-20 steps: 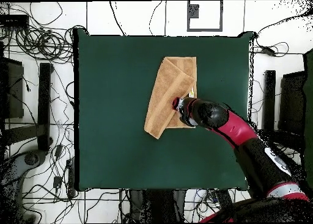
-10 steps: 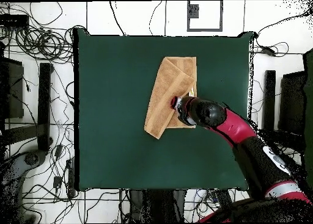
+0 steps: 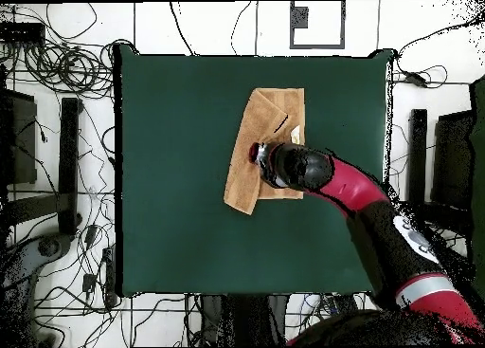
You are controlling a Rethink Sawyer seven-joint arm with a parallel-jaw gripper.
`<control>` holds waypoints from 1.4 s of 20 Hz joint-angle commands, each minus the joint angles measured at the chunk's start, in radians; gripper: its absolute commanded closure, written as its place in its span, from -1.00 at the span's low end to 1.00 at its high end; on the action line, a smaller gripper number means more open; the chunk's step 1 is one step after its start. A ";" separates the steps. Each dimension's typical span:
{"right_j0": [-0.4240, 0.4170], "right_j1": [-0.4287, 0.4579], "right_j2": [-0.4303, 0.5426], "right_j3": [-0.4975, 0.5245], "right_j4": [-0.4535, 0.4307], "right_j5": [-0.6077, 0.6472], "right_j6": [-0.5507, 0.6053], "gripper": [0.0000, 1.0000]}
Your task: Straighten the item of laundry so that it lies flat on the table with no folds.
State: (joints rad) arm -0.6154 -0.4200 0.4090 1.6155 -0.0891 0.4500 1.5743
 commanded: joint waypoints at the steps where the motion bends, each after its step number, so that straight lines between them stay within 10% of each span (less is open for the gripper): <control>1: 0.097 -0.003 -0.017 0.064 0.023 -0.055 0.213 1.00; 28: 0.239 -0.034 -0.109 0.134 0.104 -0.181 0.288 1.00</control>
State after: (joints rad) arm -0.4361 -0.4784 0.3040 1.6570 -0.0507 0.3275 1.5743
